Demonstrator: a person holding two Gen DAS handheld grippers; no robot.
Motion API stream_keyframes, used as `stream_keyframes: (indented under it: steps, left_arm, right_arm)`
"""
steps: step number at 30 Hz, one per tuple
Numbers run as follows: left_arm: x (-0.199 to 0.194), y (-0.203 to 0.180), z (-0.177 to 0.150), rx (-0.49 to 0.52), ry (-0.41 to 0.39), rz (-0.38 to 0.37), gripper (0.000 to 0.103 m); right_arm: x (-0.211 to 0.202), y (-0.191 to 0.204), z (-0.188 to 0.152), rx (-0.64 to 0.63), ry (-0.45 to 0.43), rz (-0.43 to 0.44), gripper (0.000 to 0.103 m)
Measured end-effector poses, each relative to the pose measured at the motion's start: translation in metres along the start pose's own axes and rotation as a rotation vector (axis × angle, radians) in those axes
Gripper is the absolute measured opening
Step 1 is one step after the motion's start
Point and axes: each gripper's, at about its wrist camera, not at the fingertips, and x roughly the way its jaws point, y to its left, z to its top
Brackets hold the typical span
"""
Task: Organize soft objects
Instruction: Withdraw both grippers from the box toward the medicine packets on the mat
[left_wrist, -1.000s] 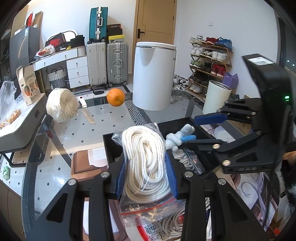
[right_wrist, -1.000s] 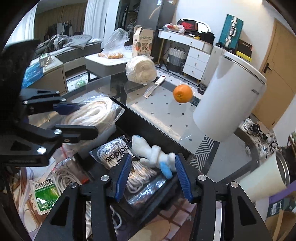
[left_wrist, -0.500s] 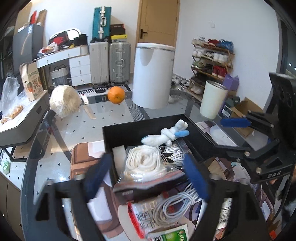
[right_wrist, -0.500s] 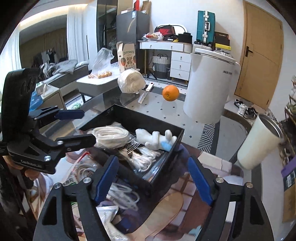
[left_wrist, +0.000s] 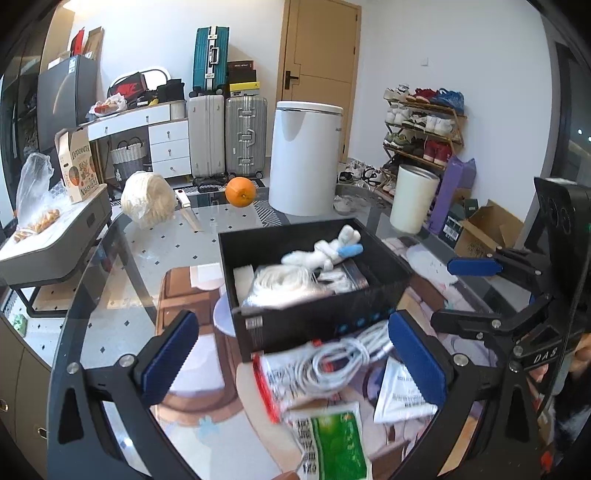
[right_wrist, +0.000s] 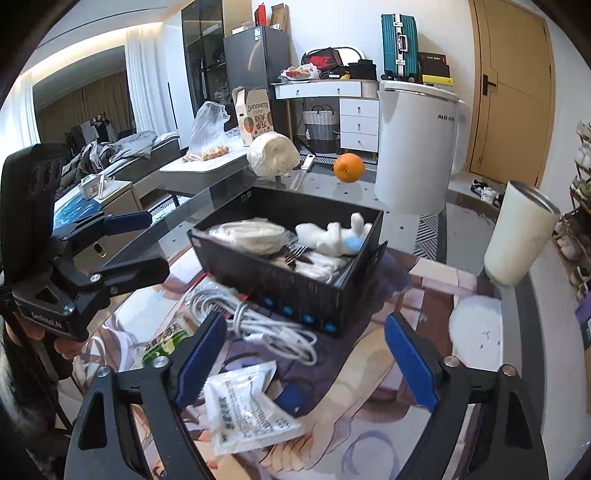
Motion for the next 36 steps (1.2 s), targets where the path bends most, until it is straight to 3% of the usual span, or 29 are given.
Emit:
stream_keyframes:
  steps: [1, 14, 36]
  left_arm:
    - [-0.002, -0.001, -0.003, 0.006, 0.002, 0.003, 0.103]
    - [-0.011, -0.008, -0.030, 0.036, 0.046, 0.026, 0.103]
    - [0.002, -0.015, -0.049, 0.095, 0.121, 0.019, 0.103]
  right_arm:
    - [0.000, 0.001, -0.002, 0.005, 0.000, 0.002, 0.099]
    - [-0.002, 0.003, -0.018, 0.014, 0.028, 0.029, 0.102]
    - [0.036, 0.021, -0.040, -0.066, 0.192, 0.051, 0.102]
